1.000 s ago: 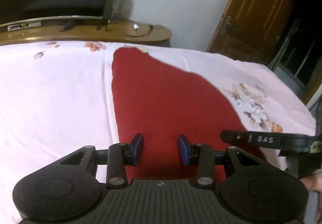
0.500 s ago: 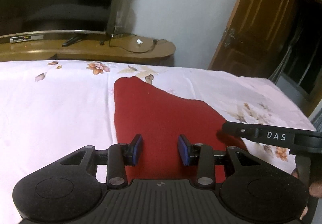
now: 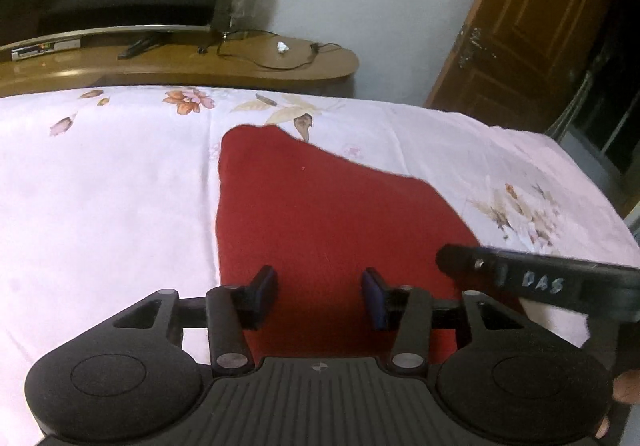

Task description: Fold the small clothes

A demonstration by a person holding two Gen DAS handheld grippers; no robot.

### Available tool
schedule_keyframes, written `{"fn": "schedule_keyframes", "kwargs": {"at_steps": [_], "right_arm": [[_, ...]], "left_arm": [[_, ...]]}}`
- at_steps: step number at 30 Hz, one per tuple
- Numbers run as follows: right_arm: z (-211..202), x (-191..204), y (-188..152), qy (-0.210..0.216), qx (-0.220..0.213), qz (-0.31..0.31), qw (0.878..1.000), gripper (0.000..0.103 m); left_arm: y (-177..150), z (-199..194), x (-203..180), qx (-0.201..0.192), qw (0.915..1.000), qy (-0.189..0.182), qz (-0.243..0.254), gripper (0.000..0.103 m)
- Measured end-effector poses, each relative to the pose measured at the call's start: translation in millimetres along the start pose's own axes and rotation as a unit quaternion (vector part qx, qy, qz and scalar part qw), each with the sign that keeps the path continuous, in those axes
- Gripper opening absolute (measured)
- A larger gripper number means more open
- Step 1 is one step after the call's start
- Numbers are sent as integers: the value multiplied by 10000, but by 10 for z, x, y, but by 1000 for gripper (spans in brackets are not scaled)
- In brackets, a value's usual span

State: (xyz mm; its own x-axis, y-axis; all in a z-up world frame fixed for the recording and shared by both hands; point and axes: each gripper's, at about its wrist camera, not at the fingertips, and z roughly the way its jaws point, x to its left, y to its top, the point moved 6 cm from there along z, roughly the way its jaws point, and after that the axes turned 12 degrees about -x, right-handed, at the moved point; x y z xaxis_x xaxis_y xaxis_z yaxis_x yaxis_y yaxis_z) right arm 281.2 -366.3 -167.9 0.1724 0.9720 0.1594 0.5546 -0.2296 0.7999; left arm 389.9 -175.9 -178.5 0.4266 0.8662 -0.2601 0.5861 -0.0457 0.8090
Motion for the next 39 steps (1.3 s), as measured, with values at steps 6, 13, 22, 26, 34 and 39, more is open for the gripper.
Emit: {"fn": "schedule_keyframes", "kwargs": {"at_steps": [6,13,22,26,34,39], "right_arm": [[-247,96,-99,130,-227,89,9996,36],[-463,136,-320,52,-161,-88,9998,36],[-619,142,-482,-17,-30,29,10000,37],[-658,151,-687,-131,182,-165,9996,38],[-831,131,-794,-104,239,-127,9996,48],[-944,92,-763,-106,196,-26,9997,48]], "left_arm": [[-117,-177,21,-29,9998,186,13,60],[-270,-283,-31,113,9995,300,79,65],[-508,-386,-52,359,9990,256,122,71],[-586,-409,-58,440,9987,233,115,71],[-646,-571,-26,447,9989,64,118,71],[-490,-724,11,236,9997,-2,43,72]]}}
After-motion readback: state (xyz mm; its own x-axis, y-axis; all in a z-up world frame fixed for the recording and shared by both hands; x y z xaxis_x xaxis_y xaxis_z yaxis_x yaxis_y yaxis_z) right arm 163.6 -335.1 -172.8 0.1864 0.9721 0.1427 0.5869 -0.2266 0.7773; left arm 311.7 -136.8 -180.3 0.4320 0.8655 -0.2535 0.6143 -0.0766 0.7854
